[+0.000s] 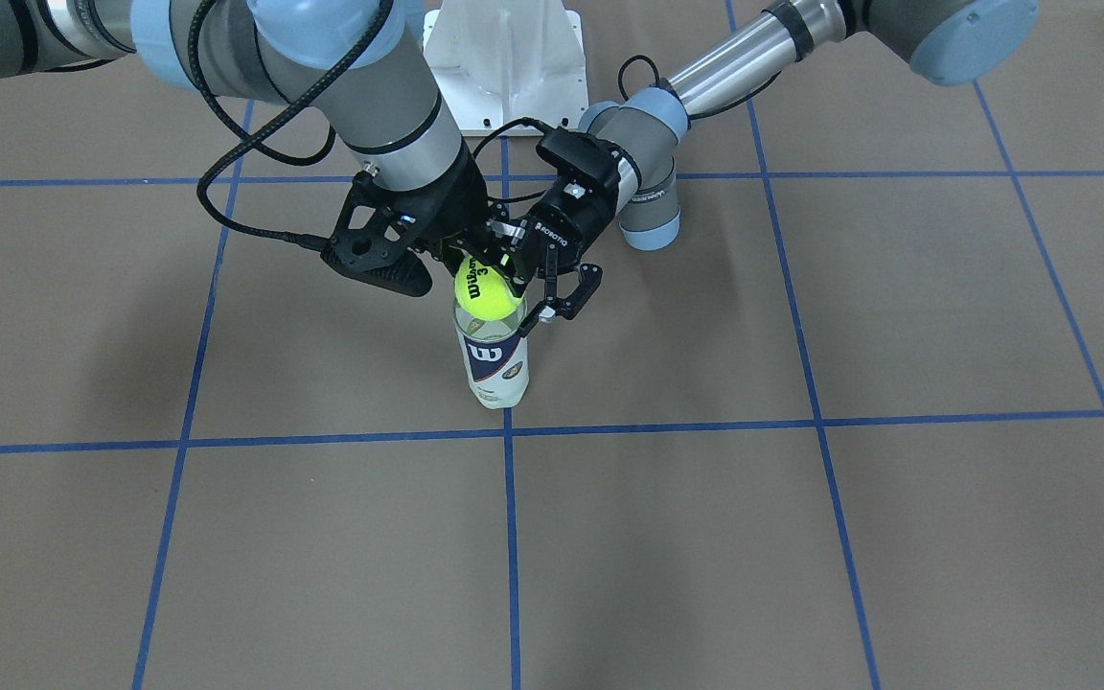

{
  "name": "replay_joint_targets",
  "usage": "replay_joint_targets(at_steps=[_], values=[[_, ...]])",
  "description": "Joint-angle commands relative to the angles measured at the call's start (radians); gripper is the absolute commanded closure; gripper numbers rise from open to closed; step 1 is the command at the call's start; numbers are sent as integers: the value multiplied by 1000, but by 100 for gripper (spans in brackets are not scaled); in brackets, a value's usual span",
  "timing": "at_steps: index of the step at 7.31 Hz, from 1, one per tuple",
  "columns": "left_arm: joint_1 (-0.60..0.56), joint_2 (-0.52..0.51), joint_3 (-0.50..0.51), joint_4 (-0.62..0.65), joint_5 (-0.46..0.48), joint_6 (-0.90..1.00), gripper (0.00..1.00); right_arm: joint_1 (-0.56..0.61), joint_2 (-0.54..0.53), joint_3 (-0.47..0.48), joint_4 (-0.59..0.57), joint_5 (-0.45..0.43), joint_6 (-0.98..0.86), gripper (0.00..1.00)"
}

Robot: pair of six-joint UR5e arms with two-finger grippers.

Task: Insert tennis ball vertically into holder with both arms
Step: 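Lower the second ball into the can and open the right gripper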

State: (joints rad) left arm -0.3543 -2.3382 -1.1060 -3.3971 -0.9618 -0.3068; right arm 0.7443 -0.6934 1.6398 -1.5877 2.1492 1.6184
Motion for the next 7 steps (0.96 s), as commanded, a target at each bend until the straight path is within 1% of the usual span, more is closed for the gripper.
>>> replay_joint_targets(at_steps=[1,2,3,7], values=[[0,2,0,-1,0,0,12,1,3,-6,0,0,0,29],[0,2,0,-1,0,0,11,1,3,-6,0,0,0,13],[0,2,0,-1,0,0,11,1,3,-8,2,0,-2,2],[0,2,0,-1,0,0,10,4,3,-6,2,0,-12,1]])
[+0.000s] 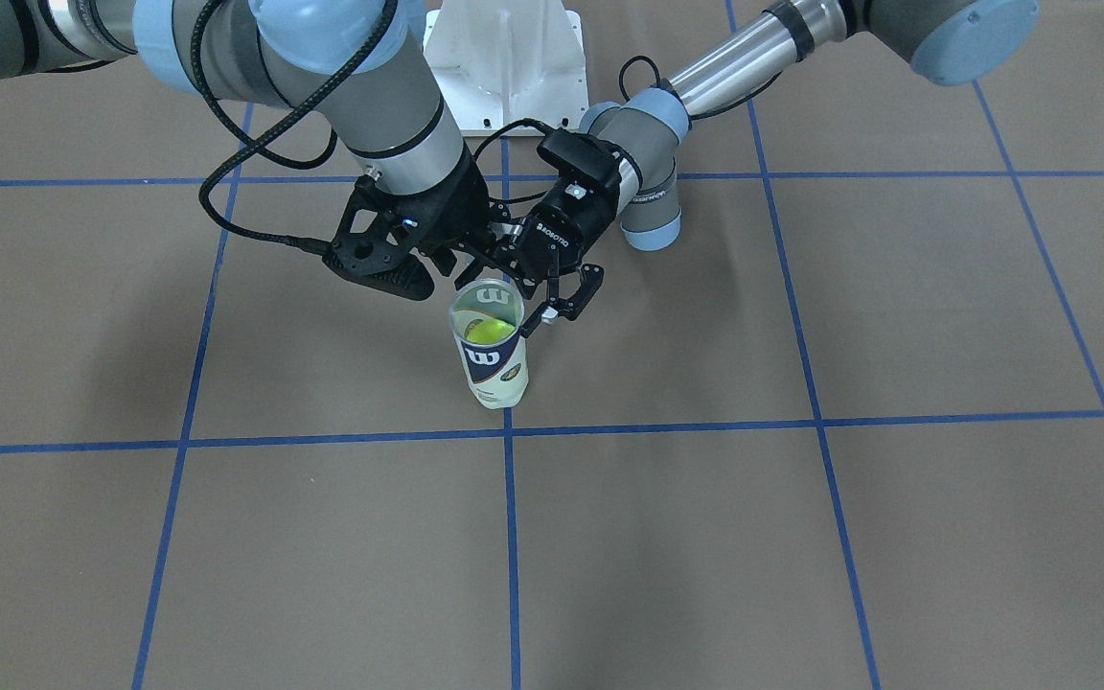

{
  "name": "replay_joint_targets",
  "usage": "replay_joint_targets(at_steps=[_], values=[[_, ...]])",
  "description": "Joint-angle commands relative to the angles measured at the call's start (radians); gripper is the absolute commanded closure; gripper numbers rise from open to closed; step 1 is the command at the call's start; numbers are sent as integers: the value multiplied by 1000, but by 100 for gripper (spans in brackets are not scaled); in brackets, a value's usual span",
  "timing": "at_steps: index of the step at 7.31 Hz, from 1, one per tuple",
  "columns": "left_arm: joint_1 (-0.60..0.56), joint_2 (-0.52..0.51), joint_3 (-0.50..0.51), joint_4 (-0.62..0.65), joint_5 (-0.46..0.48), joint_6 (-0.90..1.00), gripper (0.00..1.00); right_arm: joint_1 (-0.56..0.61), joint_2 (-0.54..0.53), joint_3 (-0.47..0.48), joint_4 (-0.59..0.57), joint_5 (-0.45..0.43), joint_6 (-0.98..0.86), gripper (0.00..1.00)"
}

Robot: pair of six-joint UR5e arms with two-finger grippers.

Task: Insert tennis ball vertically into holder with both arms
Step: 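Lower the second ball into the can and open the right gripper, then set the can upright on the table and open the left gripper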

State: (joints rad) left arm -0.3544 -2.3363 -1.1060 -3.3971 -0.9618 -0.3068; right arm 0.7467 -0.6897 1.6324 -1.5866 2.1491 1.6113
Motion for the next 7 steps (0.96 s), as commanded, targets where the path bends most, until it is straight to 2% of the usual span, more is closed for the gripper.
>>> replay_joint_targets(at_steps=[1,3,5,6,7], values=[[-3,0,-5,-1,0,2,9,20,-5,7,-1,3,-10,1],[-11,12,-53,-4,0,3,9,42,-25,14,-1,5,-11,1],[-11,136,-171,-60,0,0,11,74,-92,53,0,14,-33,1],[-11,214,-237,-62,0,-3,20,112,-152,94,0,20,-112,1],[-32,239,-265,-73,41,-14,20,146,-200,104,-1,31,-172,1]])
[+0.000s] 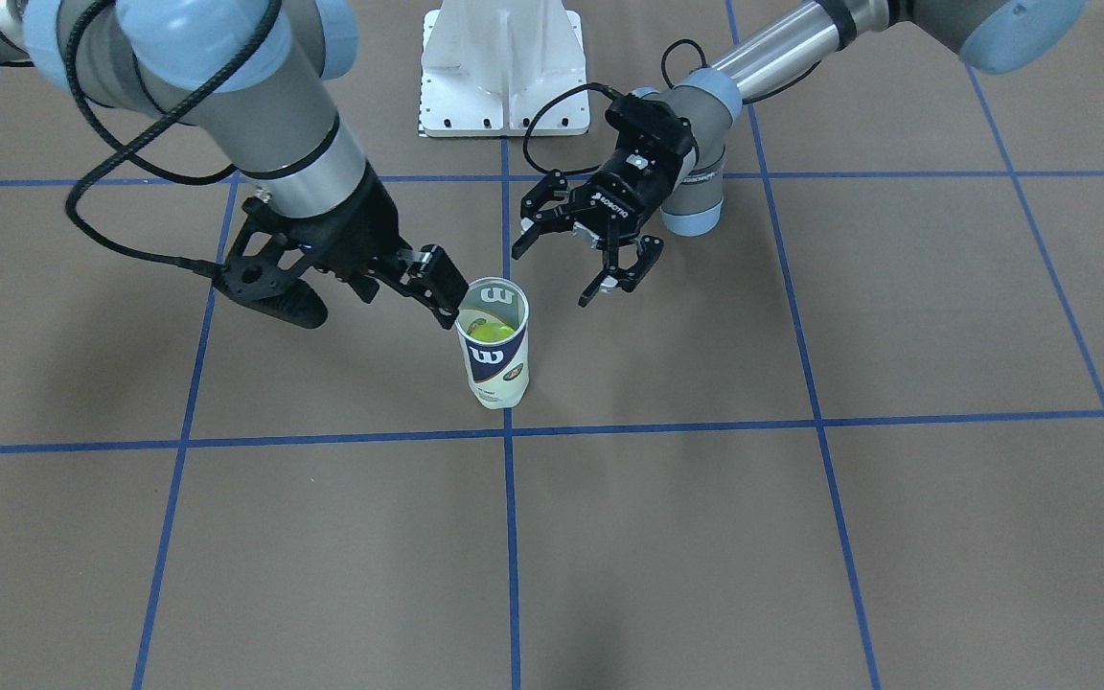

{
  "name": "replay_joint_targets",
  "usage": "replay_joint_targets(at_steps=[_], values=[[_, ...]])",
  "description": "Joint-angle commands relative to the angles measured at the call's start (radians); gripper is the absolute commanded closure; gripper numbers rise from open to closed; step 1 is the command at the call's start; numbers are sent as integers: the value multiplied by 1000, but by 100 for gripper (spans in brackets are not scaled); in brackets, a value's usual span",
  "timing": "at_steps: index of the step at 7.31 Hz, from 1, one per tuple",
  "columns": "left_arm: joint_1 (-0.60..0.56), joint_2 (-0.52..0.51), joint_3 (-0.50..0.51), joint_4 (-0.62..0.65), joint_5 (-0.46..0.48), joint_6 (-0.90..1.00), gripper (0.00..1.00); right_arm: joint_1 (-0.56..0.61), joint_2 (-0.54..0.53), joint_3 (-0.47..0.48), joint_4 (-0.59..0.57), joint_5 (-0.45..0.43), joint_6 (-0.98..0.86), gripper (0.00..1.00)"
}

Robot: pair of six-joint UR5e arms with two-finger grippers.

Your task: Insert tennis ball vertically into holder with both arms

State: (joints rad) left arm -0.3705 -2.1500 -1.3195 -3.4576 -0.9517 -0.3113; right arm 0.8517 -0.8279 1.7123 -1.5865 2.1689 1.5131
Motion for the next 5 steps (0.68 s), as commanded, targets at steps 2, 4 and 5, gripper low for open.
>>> replay_joint_targets(at_steps=[2,4,5], values=[[-71,62,-63,3,192,-35,17,104,-134,26,2,22,-216,1],[-172,213,-25,35,186,-134,17,160,-197,29,5,20,-345,1],[-236,231,8,85,160,-162,16,182,-223,29,6,19,-394,1]])
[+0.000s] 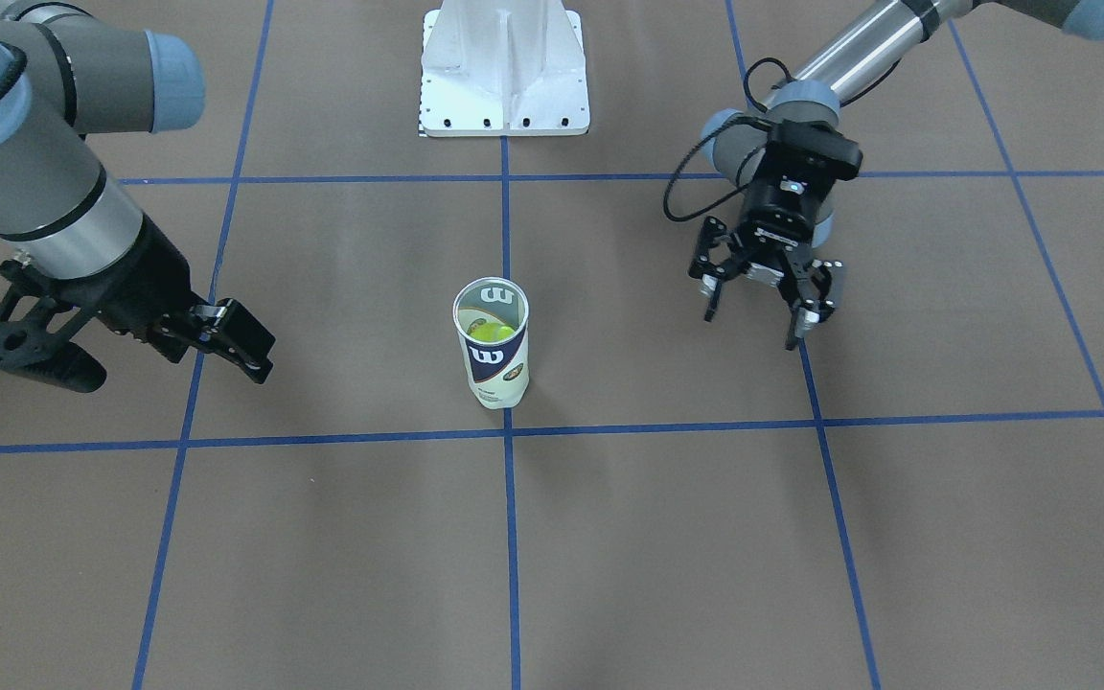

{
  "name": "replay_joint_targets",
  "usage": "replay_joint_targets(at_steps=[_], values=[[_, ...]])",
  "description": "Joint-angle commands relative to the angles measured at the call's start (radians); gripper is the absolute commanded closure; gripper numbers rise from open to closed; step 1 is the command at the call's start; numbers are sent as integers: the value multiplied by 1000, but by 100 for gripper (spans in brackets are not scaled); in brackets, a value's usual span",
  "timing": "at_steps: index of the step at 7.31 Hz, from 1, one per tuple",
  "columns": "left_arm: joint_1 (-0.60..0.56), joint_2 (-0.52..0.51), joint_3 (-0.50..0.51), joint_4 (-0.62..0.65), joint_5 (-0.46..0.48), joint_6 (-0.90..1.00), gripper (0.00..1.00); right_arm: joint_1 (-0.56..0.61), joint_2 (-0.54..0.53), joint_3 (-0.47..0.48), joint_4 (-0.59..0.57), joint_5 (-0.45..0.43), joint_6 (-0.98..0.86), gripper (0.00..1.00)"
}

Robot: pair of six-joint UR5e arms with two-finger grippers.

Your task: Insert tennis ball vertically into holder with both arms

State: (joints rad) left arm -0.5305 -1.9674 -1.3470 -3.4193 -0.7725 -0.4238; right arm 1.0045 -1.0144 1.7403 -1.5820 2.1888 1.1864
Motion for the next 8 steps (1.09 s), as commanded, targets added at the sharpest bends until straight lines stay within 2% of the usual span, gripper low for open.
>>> replay_joint_targets(at_steps=[1,3,5,6,8], values=[[-136,50,55,136,-37,-65,15,46,-61,1,2,-3,-117,1],[-267,50,57,393,-161,-130,13,74,-101,-7,3,-15,-232,1],[-382,50,46,652,-406,-216,9,104,-138,-12,2,-14,-338,1],[-425,48,46,734,-488,-216,8,109,-154,-12,2,-9,-343,1],[-550,48,45,872,-766,-217,1,123,-191,-12,3,-9,-396,1]])
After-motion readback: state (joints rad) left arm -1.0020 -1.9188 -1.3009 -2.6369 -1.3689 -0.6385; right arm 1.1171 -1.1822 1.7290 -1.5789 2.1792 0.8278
